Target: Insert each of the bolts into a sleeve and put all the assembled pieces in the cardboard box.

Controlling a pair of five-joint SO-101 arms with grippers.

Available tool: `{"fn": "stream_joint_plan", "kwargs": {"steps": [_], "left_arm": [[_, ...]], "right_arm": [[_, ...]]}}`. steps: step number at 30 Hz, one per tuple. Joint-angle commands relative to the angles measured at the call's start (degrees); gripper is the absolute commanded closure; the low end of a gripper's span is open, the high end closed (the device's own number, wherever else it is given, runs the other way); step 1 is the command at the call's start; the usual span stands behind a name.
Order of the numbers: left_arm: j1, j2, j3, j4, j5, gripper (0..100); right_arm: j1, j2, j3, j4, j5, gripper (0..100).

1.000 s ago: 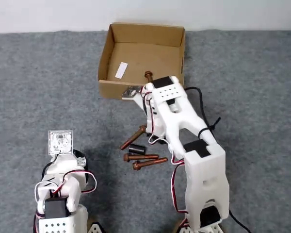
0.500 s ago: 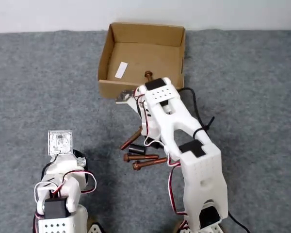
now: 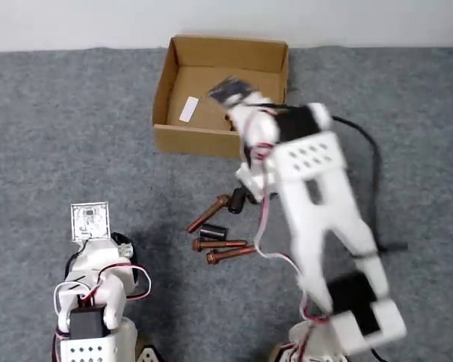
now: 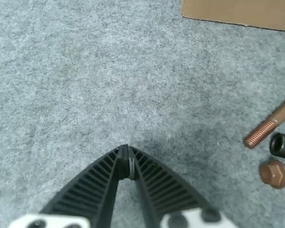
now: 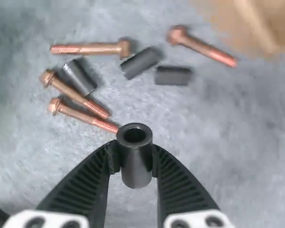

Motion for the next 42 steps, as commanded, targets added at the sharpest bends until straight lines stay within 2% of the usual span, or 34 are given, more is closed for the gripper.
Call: {"fn": "stream_joint_plan", "kwargs": {"steps": [1, 7, 13, 17, 20, 26, 31, 38, 42], "left_arm": [[-0.4, -0.2, -0.3, -1.3, 0.3, 99], [0.1, -0.2, -2.0, -3.6, 0.2, 99], [3.8, 0.0, -10.1, 2.5, -1.6, 99], [4.2, 2.4, -13.8, 3.2, -3.0, 99], [4.2, 11.2, -19.1, 3.2, -3.9, 99], [4.2, 39.6, -38.1, 3.5, -3.8, 99], [5.3, 58.9, -54.3, 8.1, -3.8, 99], [16.9, 75.6, -70.2, 18.5, -4.5, 99], [23.7, 82.1, -76.5, 19.7, -10.0, 99]], "right_arm": [[5.5, -12.4, 6.0, 2.7, -9.8, 99.0], [13.8, -29.5, 25.4, 2.4, -19.5, 99.0], [20.4, -48.3, 36.3, -1.8, -29.6, 99.0], [23.3, -59.4, 45.9, -7.3, -31.3, 99.1], [23.5, -66.7, 52.7, -8.3, -31.2, 99.1], [23.6, -80.3, 60.9, -8.0, -31.2, 99.1], [23.7, -90.4, 66.3, -8.6, -31.3, 99.1], [23.6, -97.3, 70.1, -10.4, -31.2, 99.1], [23.6, -97.3, 70.9, -10.3, -31.2, 99.1]]}}
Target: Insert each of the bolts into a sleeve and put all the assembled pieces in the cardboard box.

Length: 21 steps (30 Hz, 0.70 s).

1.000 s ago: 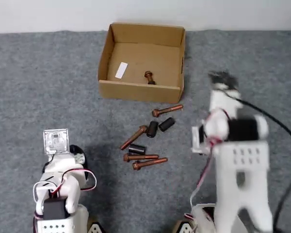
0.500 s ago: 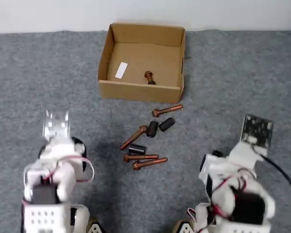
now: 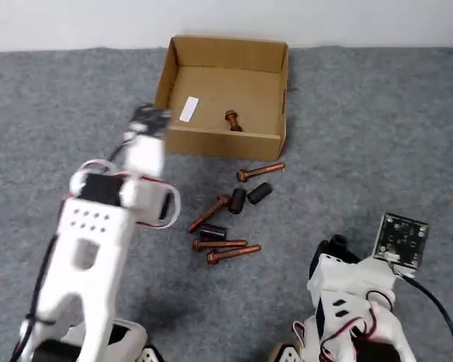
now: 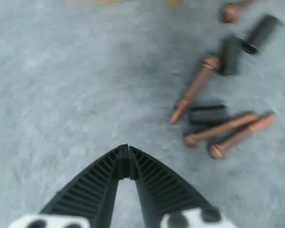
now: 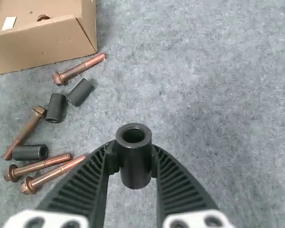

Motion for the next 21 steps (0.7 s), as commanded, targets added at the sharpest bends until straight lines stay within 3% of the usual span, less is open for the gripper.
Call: {"fn": "stream_joint_plan", "kwargs": {"steps": [1, 7, 10, 14, 21], "left_arm": [[5.4, 4.7, -7.5, 1.1, -4.7, 99], [9.6, 12.7, -12.4, 1.0, -11.6, 99], [9.8, 18.6, -13.5, 1.1, -16.4, 94], [9.4, 26.6, -17.8, 1.0, -16.7, 89], [9.8, 38.6, -28.5, 1.6, -18.5, 88]], "right_arm": [[0.6, -0.3, 0.4, -1.5, -0.6, 99.1], [0.5, -0.7, 0.6, -1.5, -0.6, 99.1], [0.2, -0.7, 0.6, -1.5, -0.6, 99.1], [0.2, -0.8, 0.6, -1.5, -0.6, 99.1], [0.5, -0.8, 0.6, -1.5, -0.6, 99.1]]}}
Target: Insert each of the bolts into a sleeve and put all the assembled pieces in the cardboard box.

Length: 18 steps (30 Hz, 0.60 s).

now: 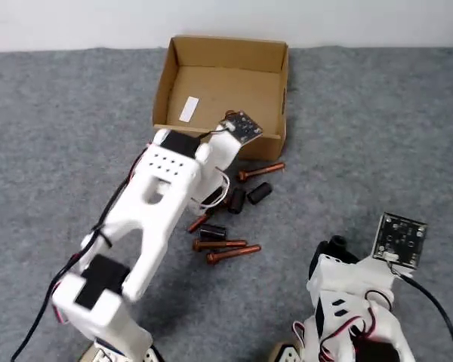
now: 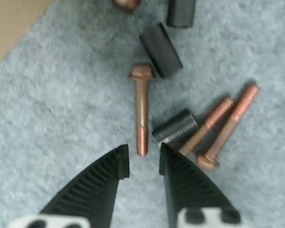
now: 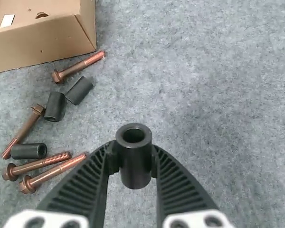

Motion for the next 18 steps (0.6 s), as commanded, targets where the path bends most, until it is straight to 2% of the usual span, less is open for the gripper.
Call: {"fn": "stream_joint_plan", "kwargs": {"steps": [1, 18], "left_arm": [[0.3, 4.4, -6.4, 0.6, -1.7, 88], [-0.2, 21.5, -19.7, 0.3, -3.7, 88]], "right_arm": [[0.5, -0.3, -0.3, -1.5, -0.6, 99.1], [0.6, -0.3, -0.2, -1.5, -0.6, 99.1]]}}
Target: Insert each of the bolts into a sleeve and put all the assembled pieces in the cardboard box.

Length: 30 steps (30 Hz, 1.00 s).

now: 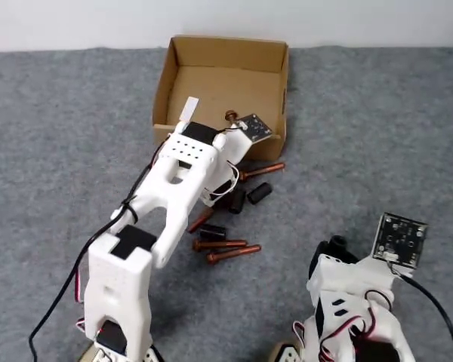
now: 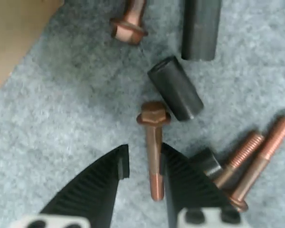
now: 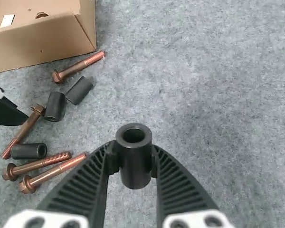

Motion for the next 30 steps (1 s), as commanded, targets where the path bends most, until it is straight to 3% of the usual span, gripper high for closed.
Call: {"fn": "stream_joint_plan", "kwargs": {"steps": [1, 11, 16, 25, 30], "left_arm": [[-0.2, 2.3, -4.4, 0.3, -0.7, 88], [-0.1, 11.8, -11.0, 0.4, -0.7, 89], [-0.2, 12.7, -14.0, 1.3, -0.3, 99], [0.2, 3.2, -24.5, 16.3, 6.3, 100], [1.1, -11.1, -15.1, 16.3, 13.5, 100]], "right_arm": [[0.6, -0.3, -0.2, -1.5, -0.6, 99.1], [0.6, -0.3, 0.3, -1.7, -0.6, 99.1], [0.6, -0.3, 0.3, -1.7, -0.6, 99.1], [0.2, -0.3, 0.3, -1.7, -0.6, 99.1], [0.1, -0.3, 0.3, -1.7, -0.6, 99.1]]}}
